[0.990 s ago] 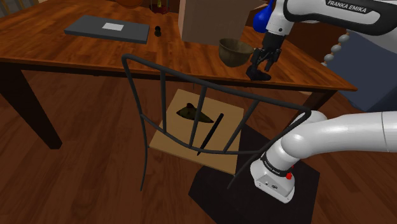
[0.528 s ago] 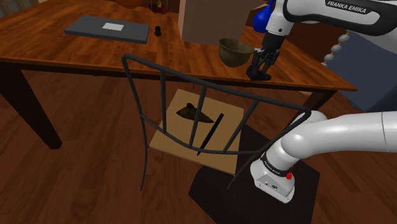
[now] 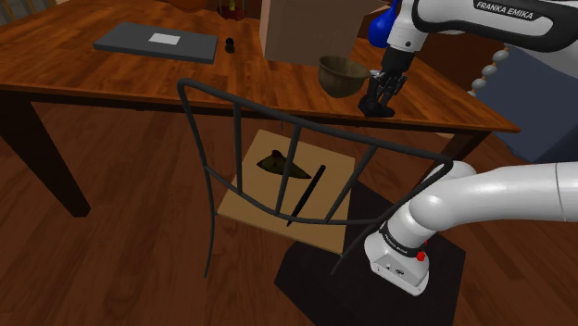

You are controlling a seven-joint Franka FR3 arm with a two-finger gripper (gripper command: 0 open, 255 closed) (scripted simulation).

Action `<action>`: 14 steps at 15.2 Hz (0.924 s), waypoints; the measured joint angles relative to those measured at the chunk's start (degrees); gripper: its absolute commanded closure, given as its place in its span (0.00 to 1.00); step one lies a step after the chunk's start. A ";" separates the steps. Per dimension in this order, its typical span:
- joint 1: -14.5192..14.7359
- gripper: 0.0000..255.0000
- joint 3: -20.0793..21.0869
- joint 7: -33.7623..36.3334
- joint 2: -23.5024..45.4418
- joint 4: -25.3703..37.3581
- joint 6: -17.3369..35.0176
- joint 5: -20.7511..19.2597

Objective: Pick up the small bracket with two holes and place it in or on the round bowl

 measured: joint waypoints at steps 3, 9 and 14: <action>0.04 1.00 0.07 0.00 0.19 0.93 -0.75 0.08; 0.28 1.00 0.40 -0.06 1.49 6.22 -4.71 0.47; 0.45 1.00 0.64 -0.14 2.59 10.90 -8.29 0.75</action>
